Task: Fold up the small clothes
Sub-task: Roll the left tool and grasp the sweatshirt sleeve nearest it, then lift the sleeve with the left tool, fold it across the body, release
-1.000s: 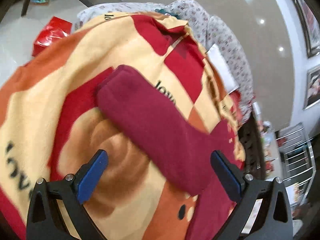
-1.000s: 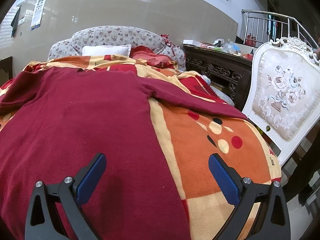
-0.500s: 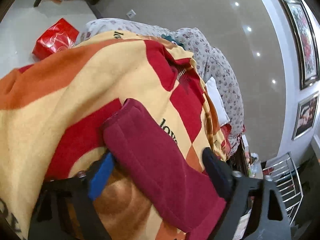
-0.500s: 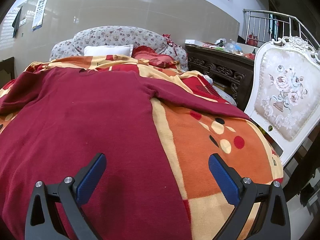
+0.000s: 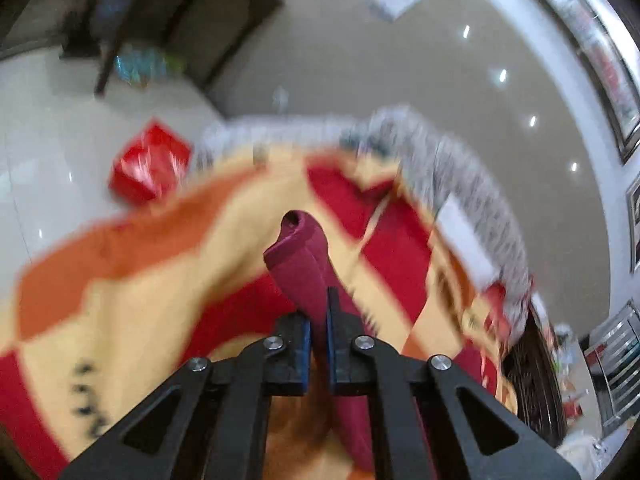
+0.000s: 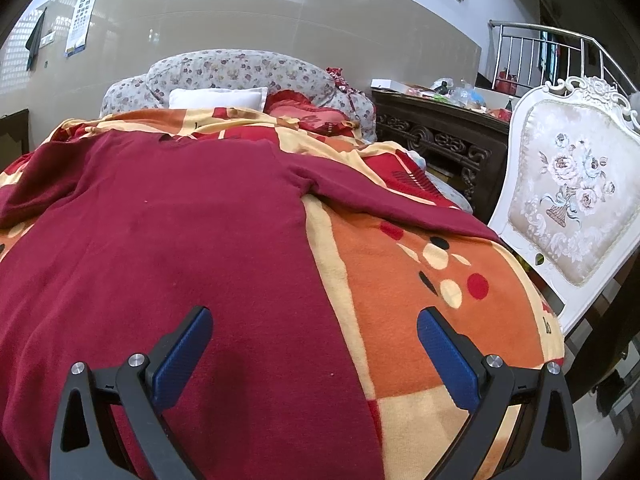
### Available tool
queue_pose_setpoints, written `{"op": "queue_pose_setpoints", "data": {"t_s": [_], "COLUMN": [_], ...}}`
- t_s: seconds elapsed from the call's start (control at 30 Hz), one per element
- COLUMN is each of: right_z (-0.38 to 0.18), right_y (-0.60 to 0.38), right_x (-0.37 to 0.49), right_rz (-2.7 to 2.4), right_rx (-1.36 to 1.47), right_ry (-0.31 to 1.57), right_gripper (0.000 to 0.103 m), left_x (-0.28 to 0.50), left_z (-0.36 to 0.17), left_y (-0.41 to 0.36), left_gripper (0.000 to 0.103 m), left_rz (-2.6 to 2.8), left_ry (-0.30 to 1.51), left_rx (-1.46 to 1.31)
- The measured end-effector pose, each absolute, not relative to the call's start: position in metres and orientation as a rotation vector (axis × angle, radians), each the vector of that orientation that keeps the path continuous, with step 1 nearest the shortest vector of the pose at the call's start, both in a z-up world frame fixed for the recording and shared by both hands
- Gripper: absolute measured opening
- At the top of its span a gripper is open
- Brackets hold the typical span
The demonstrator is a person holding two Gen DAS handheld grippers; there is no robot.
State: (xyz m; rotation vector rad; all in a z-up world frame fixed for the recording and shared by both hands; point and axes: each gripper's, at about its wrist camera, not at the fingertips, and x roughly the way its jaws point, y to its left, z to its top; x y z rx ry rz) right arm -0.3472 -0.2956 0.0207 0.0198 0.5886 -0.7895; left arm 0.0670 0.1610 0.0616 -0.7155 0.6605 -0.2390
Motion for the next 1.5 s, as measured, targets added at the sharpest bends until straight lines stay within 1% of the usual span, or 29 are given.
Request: {"op": "queue_pose_setpoints", "data": {"t_s": [0.07, 0.17, 0.3, 0.47, 0.53, 0.63, 0.73, 0.9, 1.1, 1.37, 1.47, 1.5], "right_z": [0.021, 0.021, 0.020, 0.020, 0.020, 0.020, 0.021, 0.020, 0.020, 0.021, 0.021, 0.021], "right_y": [-0.296, -0.295, -0.294, -0.296, -0.295, -0.295, -0.298, -0.299, -0.299, -0.300, -0.301, -0.301], "right_x": [-0.347, -0.346, -0.346, -0.346, -0.346, -0.346, -0.347, -0.347, -0.348, -0.347, -0.347, -0.347], "right_rz": [-0.789, -0.795, -0.796, -0.794, -0.793, -0.791, -0.783, -0.771, -0.771, -0.760, -0.759, -0.760], "right_rx": [0.019, 0.011, 0.005, 0.023, 0.020, 0.018, 0.025, 0.039, 0.043, 0.052, 0.055, 0.055], "right_ry": [0.589, 0.590, 0.591, 0.590, 0.590, 0.592, 0.591, 0.594, 0.589, 0.591, 0.590, 0.590], "right_gripper": [0.103, 0.103, 0.103, 0.103, 0.103, 0.103, 0.103, 0.103, 0.103, 0.103, 0.103, 0.103], "left_x": [0.054, 0.041, 0.019, -0.020, -0.038, -0.058, -0.071, -0.075, -0.090, -0.110, -0.117, -0.119], "left_z": [0.077, 0.093, 0.120, 0.155, 0.158, 0.151, 0.134, 0.097, 0.068, 0.060, 0.054, 0.052], "left_y": [0.167, 0.166, 0.141, 0.033, -0.033, -0.114, -0.176, -0.246, -0.287, -0.313, -0.325, -0.327], "left_gripper": [0.006, 0.006, 0.006, 0.006, 0.006, 0.006, 0.005, 0.006, 0.006, 0.005, 0.006, 0.011], "left_rz": [-0.202, -0.185, -0.215, -0.443, -0.564, -0.671, -0.737, -0.786, -0.862, -0.994, -1.053, -1.065], "left_ry": [0.604, 0.576, 0.496, 0.397, 0.394, 0.412, 0.466, 0.575, 0.652, 0.652, 0.681, 0.689], "left_rx": [-0.676, -0.607, -0.533, -0.296, -0.206, -0.130, -0.092, -0.052, 0.001, 0.020, 0.041, 0.048]}}
